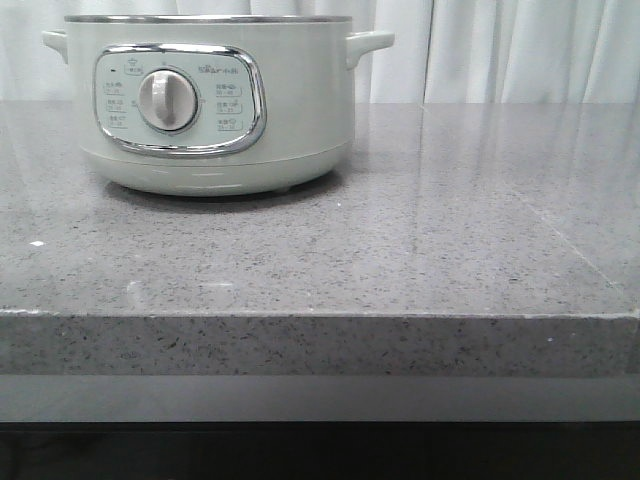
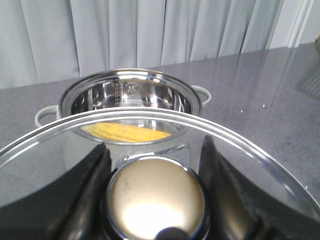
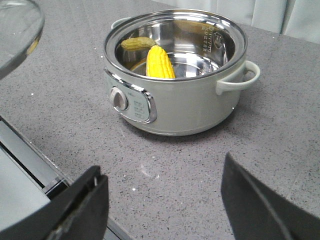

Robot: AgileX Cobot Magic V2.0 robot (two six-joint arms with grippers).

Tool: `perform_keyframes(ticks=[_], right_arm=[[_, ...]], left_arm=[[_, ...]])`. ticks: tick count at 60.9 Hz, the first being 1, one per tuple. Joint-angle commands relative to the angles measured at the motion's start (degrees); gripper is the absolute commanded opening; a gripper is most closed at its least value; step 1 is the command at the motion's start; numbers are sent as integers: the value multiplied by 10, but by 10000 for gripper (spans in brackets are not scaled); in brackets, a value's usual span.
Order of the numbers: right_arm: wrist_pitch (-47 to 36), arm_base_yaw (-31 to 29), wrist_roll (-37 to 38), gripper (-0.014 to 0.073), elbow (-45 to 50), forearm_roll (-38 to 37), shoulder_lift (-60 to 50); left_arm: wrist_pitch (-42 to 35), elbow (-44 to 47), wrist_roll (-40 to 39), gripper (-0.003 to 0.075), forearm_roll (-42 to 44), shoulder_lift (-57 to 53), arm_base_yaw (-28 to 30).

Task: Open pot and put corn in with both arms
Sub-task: 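Lower the glass lid back onto the pot with the left gripper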

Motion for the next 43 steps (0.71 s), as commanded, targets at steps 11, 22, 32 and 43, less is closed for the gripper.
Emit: perform_keyframes(ticks=[11,22,32,43], right_arm=[[-47,-2,-5,499,-13,4,-2],[-47,-2,-5,499,-13,4,-2],[-47,-2,-5,499,-13,4,-2],[-47,-2,-5,499,-13,4,-2]], left_arm=[[-132,-82,-2,165,-19,104,-3],[-155,-146,-2,165,-19,202,-3],[-198,-199,-2,165,-14,292,-3],[-224,-260,-2,165,2,384,-3]])
